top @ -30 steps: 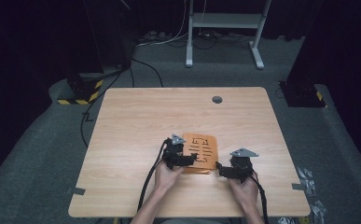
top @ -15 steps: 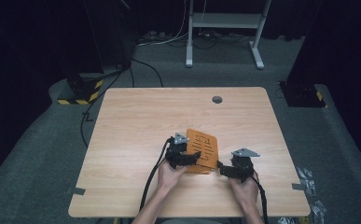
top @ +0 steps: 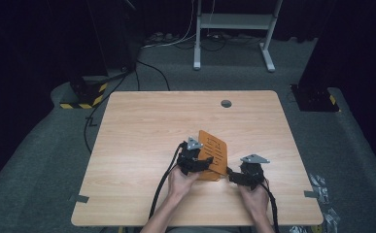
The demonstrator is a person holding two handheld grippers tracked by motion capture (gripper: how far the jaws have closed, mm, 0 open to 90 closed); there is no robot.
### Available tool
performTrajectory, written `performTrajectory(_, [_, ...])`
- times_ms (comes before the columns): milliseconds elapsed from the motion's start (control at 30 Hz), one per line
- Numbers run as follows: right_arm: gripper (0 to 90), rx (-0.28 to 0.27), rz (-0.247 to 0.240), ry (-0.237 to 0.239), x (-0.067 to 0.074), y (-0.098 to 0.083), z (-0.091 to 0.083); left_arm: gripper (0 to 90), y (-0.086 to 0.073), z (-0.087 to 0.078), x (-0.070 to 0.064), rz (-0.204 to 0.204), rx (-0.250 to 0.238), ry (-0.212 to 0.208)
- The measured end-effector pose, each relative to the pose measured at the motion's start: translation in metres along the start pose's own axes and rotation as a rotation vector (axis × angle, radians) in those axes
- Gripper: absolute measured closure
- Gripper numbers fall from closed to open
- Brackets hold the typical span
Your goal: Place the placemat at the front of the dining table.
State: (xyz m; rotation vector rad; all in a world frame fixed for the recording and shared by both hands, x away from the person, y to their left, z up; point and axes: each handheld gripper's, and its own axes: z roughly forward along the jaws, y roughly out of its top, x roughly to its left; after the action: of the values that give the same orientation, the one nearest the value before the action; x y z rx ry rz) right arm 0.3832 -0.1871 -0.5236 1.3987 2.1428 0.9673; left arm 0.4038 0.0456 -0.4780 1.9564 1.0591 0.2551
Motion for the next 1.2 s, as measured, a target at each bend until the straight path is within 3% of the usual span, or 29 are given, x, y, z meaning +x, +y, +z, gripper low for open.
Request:
performTrajectory(33, [25.1, 0.012, -0.006, -0.003, 0.0, 0.0, -0.001, 53.7, 0.0, 0.0, -0.002, -0.009, -0.004, 0.002])
performTrajectory(200, [26.5, 0.008, -0.033, -0.04, 0.005, 0.0, 0.001, 58.9, 0.006, 0.001, -0.007, 0.024, -0.007, -0.002])
performTrajectory(433, [26.1, 0.023, -0.032, -0.029, 0.004, 0.001, 0.0, 66.4, 0.008, 0.006, -0.014, 0.007, -0.007, -0.027])
performTrajectory(767, [26.1, 0.023, -0.033, -0.028, 0.004, 0.001, 0.0, 67.6, 0.009, 0.006, -0.019, 0.015, -0.018, -0.015])
performTrajectory(933, [25.9, 0.023, -0.035, -0.028, 0.004, 0.001, 0.0, 74.5, 0.011, 0.004, -0.018, -0.013, -0.032, -0.06])
performTrajectory(1200, [25.8, 0.024, -0.036, -0.026, 0.004, 0.0, 0.0, 79.1, 0.013, 0.003, -0.023, -0.014, -0.044, -0.084])
